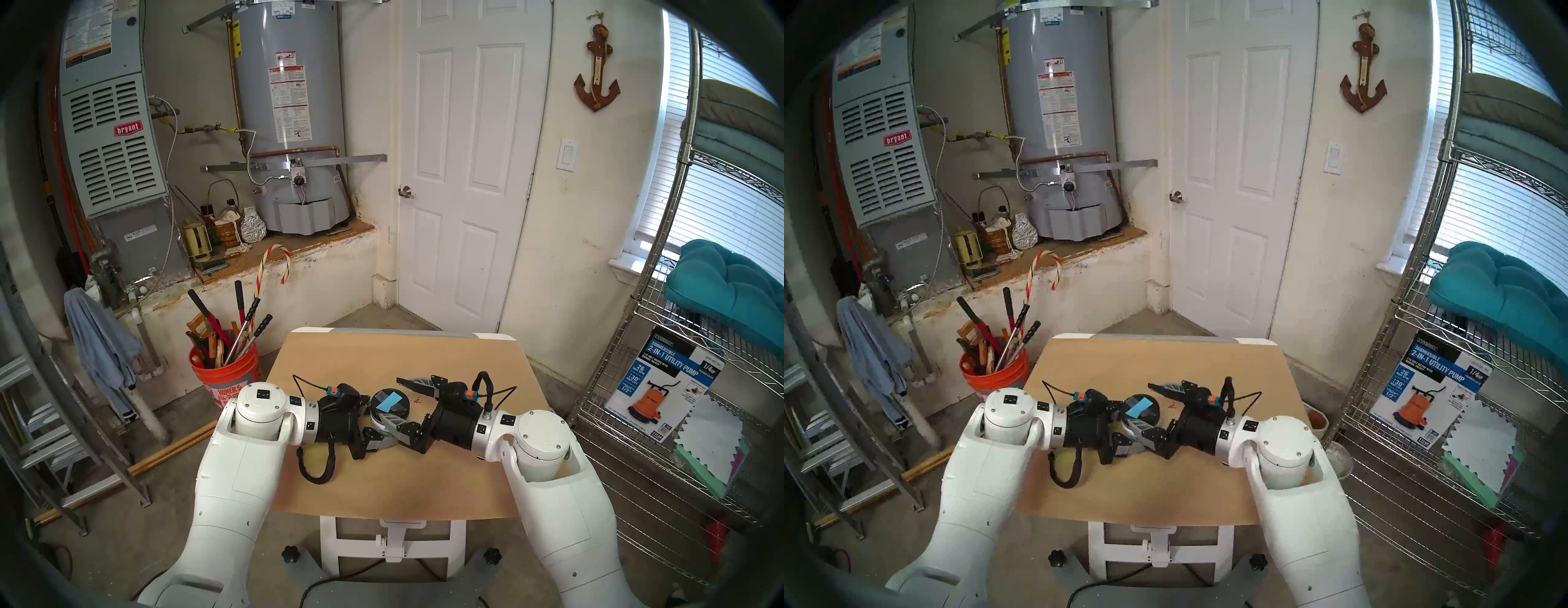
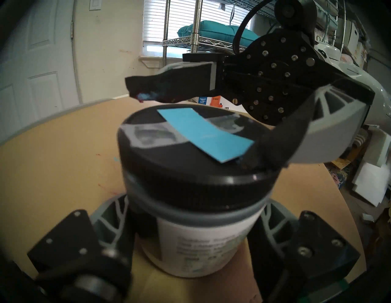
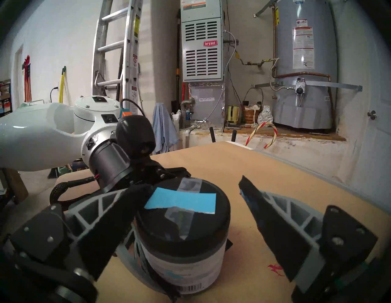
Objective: Open paint jar
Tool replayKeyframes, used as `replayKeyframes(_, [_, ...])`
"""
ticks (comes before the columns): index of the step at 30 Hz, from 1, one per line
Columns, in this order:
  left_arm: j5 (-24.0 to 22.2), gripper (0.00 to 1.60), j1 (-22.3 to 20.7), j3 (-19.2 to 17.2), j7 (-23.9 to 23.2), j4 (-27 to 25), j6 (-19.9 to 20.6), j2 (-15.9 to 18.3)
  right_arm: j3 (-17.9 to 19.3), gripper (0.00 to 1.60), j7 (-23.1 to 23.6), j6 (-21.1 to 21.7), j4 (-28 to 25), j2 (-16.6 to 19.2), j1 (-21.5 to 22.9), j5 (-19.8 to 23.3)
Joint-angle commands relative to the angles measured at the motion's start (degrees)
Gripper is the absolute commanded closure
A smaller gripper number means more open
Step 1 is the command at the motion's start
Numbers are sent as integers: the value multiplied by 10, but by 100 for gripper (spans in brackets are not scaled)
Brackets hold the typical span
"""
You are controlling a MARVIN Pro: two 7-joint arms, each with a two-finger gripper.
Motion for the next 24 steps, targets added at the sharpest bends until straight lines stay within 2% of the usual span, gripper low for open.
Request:
replayKeyframes(1, [-2, 160, -3, -2, -1, -13, 1, 0, -8, 0, -2, -6, -1, -7, 4, 0])
replayKeyframes(16, [-1, 160, -13, -5, -1, -1, -2, -2, -10, 0, 9, 1, -26, -8, -9, 9])
replayKeyframes(24, [0, 160, -15, -7, -2, 3, -3, -3, -16, 0, 1, -7, -5, -10, -2, -2])
